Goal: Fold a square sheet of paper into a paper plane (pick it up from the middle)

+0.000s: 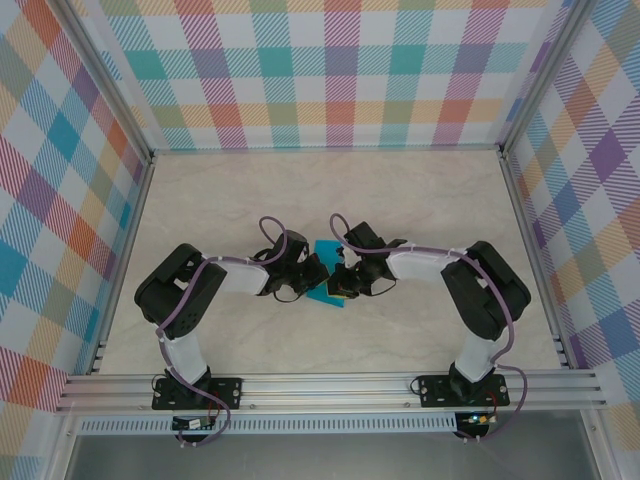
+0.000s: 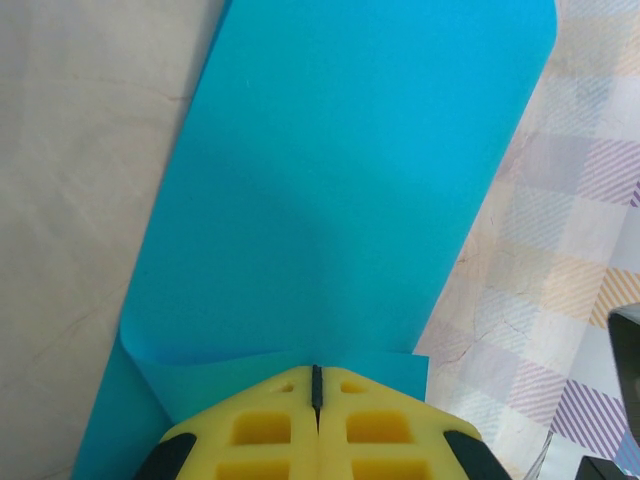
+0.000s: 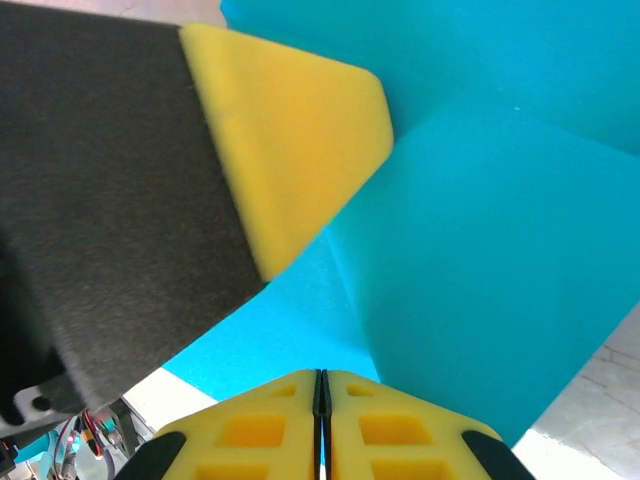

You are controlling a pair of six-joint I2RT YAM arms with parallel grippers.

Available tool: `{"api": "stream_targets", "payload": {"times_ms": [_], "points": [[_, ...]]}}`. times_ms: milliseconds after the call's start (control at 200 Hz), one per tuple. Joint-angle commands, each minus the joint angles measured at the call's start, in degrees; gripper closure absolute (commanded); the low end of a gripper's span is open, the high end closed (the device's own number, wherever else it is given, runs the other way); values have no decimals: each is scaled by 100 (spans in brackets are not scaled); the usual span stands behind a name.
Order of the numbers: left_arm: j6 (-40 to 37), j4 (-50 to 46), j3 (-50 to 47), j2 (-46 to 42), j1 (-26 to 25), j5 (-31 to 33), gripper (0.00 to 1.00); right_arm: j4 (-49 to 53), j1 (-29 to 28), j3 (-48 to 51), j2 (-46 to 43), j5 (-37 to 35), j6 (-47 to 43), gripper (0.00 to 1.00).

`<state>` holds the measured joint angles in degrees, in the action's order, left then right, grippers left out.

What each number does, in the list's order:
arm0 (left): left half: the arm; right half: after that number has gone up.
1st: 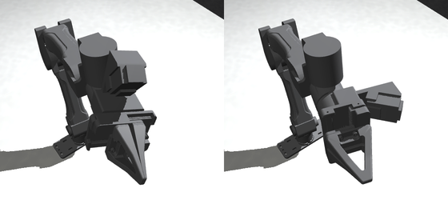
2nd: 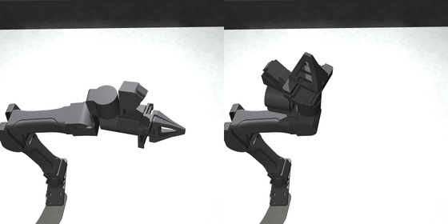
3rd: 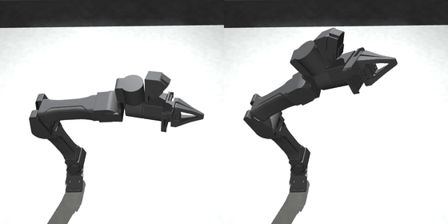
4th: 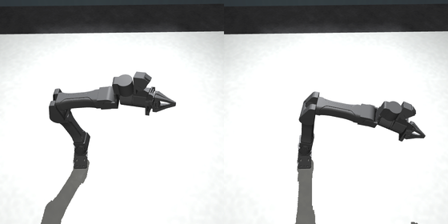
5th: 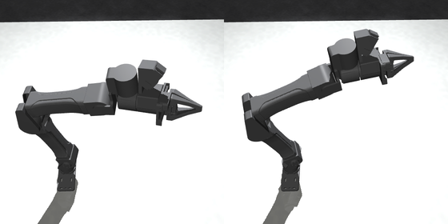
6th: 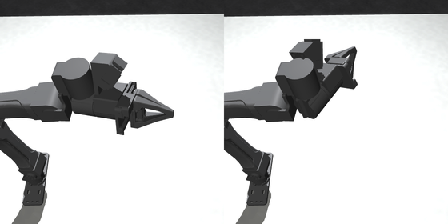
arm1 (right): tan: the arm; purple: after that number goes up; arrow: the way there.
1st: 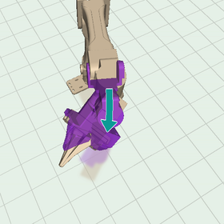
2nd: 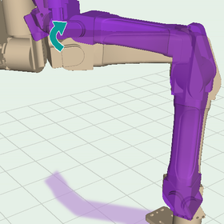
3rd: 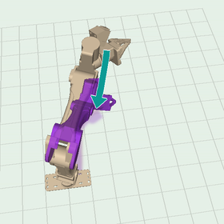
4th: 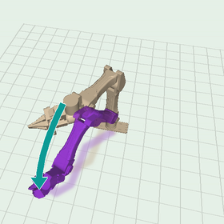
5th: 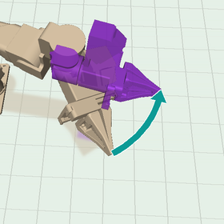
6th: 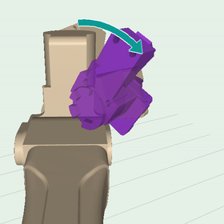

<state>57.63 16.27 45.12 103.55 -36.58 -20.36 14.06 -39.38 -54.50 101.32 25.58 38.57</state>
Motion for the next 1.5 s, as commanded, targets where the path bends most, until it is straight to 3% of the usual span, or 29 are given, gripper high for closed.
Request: {"api": "stream_targets", "payload": {"times_ms": [0,440,710,1220,1495], "points": [[-104,-370,-87,26,28,50,99,144,-26,-166,171,-22,-40,89],[-129,-423,-107,43,28,76,99,498,-26,-82,293,-298,-171,88],[-129,-423,-114,15,28,85,99,290,-27,42,-261,234,-163,86],[-146,-450,-111,16,28,89,99,647,-26,394,46,-379,-138,87],[-145,-458,-105,7,30,86,99,420,-26,192,-364,134,-78,86]]}}
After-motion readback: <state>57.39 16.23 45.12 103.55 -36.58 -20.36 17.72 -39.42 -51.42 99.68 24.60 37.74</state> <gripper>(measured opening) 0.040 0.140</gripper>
